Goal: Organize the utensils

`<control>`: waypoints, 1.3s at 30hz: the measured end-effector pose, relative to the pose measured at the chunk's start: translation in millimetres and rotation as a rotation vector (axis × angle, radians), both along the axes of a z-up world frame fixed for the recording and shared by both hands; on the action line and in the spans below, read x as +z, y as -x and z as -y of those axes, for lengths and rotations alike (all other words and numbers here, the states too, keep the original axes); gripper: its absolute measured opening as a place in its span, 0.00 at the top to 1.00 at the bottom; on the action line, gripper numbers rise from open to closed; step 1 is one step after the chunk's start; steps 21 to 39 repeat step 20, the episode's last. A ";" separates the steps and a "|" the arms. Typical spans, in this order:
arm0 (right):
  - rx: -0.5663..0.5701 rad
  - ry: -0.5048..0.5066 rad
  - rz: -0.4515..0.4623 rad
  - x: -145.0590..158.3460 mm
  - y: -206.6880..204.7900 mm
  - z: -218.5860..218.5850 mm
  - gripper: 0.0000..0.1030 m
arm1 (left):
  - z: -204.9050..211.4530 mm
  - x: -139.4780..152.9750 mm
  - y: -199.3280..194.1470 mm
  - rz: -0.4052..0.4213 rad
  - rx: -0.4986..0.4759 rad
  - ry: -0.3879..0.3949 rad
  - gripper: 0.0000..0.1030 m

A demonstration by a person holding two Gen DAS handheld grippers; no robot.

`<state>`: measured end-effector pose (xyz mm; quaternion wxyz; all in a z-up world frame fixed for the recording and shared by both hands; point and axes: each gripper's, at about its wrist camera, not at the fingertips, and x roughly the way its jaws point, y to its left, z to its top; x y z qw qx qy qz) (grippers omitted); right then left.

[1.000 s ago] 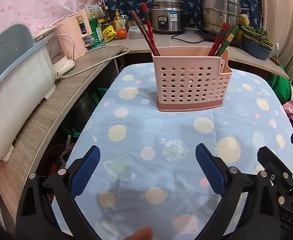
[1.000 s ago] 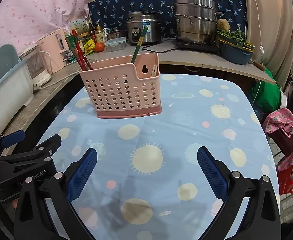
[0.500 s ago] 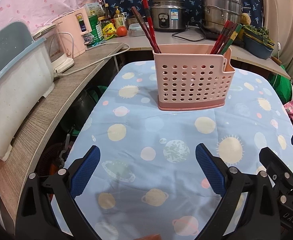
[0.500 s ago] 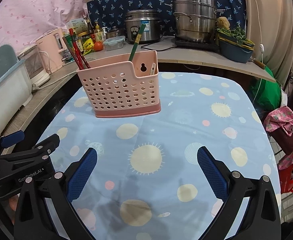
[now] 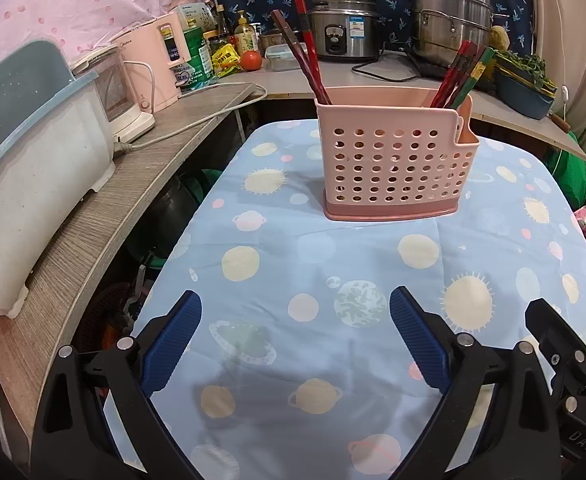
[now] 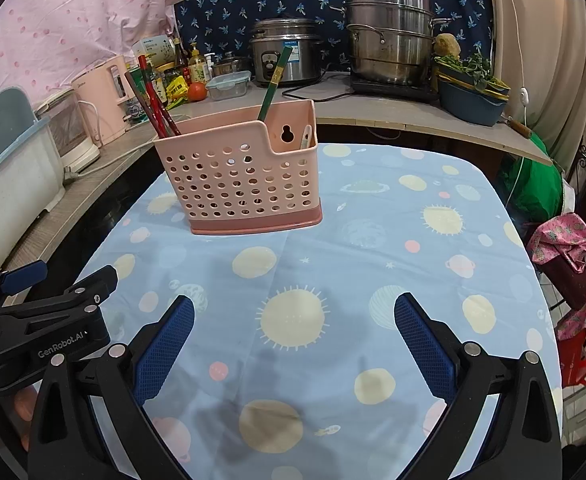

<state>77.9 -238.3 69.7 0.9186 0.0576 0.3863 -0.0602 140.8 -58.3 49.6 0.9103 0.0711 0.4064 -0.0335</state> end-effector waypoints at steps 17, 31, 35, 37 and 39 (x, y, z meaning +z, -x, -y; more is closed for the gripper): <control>-0.009 0.000 0.006 0.1 2.3 4.9 0.06 | 1.3 1.1 0.9 -0.003 0.006 0.000 0.12; -0.008 -0.001 0.006 -0.4 1.9 4.8 0.06 | 1.1 1.1 0.7 -0.001 0.003 -0.006 0.12; -0.008 -0.001 0.006 -0.4 1.9 4.8 0.06 | 1.1 1.1 0.7 -0.001 0.003 -0.006 0.12; -0.008 -0.001 0.006 -0.4 1.9 4.8 0.06 | 1.1 1.1 0.7 -0.001 0.003 -0.006 0.12; -0.008 -0.001 0.006 -0.4 1.9 4.8 0.06 | 1.1 1.1 0.7 -0.001 0.003 -0.006 0.12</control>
